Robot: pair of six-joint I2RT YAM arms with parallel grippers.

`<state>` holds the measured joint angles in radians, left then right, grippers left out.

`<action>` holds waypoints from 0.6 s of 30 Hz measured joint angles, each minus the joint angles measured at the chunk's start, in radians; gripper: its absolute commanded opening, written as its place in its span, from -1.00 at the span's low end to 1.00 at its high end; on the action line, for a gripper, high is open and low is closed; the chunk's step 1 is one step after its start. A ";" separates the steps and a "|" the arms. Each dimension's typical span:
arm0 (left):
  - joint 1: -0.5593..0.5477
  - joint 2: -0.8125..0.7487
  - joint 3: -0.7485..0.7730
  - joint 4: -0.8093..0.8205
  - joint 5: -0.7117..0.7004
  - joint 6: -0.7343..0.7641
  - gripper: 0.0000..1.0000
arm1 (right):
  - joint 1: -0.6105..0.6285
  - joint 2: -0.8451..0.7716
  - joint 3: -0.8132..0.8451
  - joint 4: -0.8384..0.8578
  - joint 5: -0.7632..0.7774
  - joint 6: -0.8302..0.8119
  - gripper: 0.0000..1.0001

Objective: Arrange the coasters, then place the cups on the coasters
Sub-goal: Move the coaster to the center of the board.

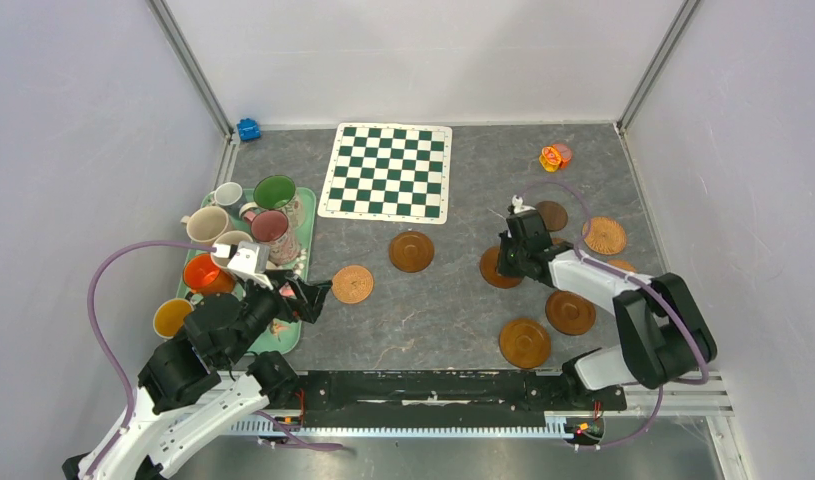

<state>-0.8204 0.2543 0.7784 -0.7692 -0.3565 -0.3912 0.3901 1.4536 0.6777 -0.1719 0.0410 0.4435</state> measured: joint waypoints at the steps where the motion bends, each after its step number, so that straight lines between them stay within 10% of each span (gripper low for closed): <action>1: 0.000 0.000 0.000 0.000 0.000 0.000 0.99 | 0.001 -0.017 -0.013 -0.008 0.001 -0.001 -1.00; 18: 0.000 0.013 0.000 0.000 0.000 0.000 0.99 | 0.001 -0.230 -0.167 -0.070 0.005 -0.006 -1.00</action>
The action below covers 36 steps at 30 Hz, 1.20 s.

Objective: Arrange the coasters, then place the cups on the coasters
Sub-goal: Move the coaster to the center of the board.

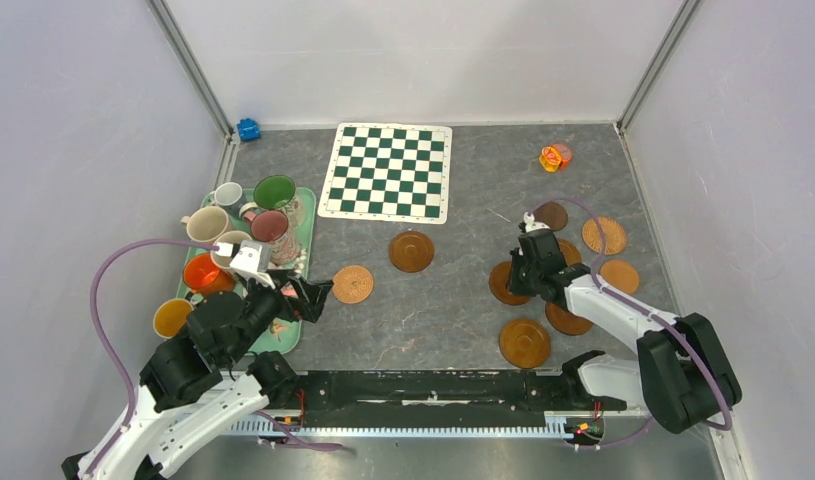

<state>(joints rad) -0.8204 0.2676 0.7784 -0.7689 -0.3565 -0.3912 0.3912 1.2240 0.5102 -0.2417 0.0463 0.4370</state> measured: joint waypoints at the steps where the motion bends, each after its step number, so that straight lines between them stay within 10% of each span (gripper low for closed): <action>1: 0.000 0.000 0.000 0.000 0.000 0.000 0.99 | 0.000 -0.006 -0.002 -0.005 0.000 0.000 -1.00; 36: 0.000 0.014 0.000 0.000 0.000 0.000 0.99 | 0.005 0.042 0.091 -0.164 0.076 -0.033 -1.00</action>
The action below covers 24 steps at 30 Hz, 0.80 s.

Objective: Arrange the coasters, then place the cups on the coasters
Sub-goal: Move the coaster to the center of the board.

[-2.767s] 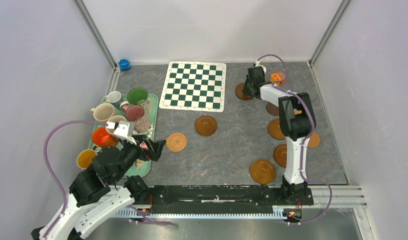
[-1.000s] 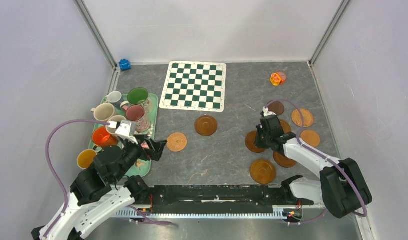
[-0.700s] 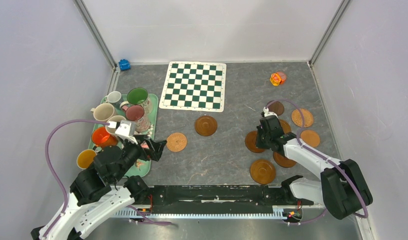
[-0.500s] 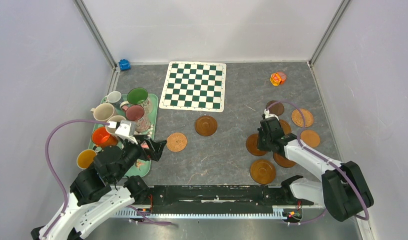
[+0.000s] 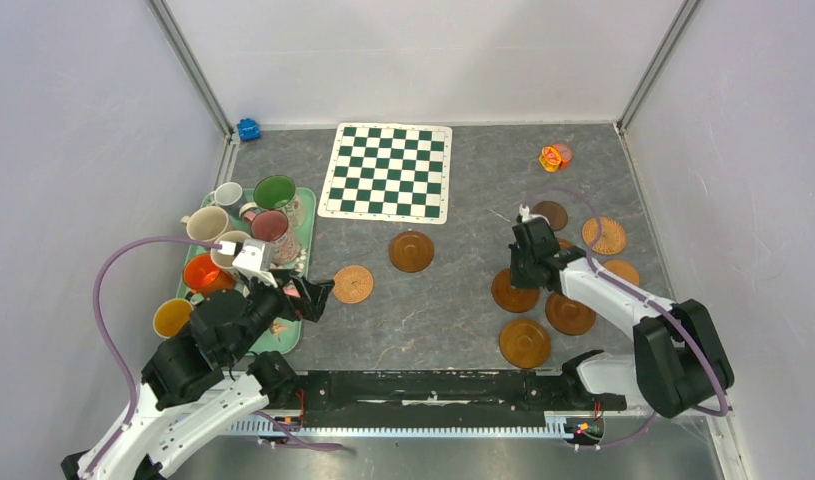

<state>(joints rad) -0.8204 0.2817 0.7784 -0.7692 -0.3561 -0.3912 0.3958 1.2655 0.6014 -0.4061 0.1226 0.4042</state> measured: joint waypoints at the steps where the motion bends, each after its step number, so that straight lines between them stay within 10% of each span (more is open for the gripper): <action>1: 0.000 0.000 0.000 0.000 0.000 0.000 0.99 | 0.000 0.016 0.030 -0.009 0.003 -0.004 -1.00; 24: 0.000 0.000 0.000 0.000 0.000 0.000 0.99 | 0.271 0.436 0.429 0.325 -0.185 0.135 -1.00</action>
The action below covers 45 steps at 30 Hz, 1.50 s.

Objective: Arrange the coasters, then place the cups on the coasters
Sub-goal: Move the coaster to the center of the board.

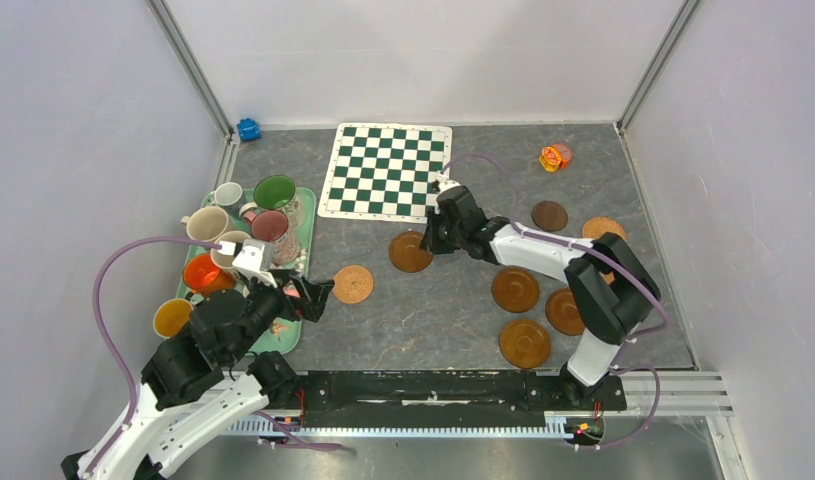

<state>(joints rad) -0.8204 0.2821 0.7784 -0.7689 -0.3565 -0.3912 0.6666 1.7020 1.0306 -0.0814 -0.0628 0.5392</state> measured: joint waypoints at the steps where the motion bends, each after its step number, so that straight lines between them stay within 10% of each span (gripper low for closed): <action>1: 0.000 -0.002 0.000 0.000 0.000 0.000 0.99 | 0.011 0.021 0.016 0.013 0.003 0.001 -1.00; 25: 0.000 -0.013 0.000 0.000 -0.001 0.000 0.99 | 0.064 0.224 0.095 0.078 0.132 -0.005 -1.00; 45: 0.000 -0.012 0.000 0.000 -0.001 0.000 0.99 | -0.101 0.012 -0.142 0.041 0.289 -0.097 -1.00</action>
<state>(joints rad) -0.8204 0.2699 0.7784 -0.7689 -0.3573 -0.3912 0.5655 1.7138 0.8883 -0.0402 0.2260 0.4419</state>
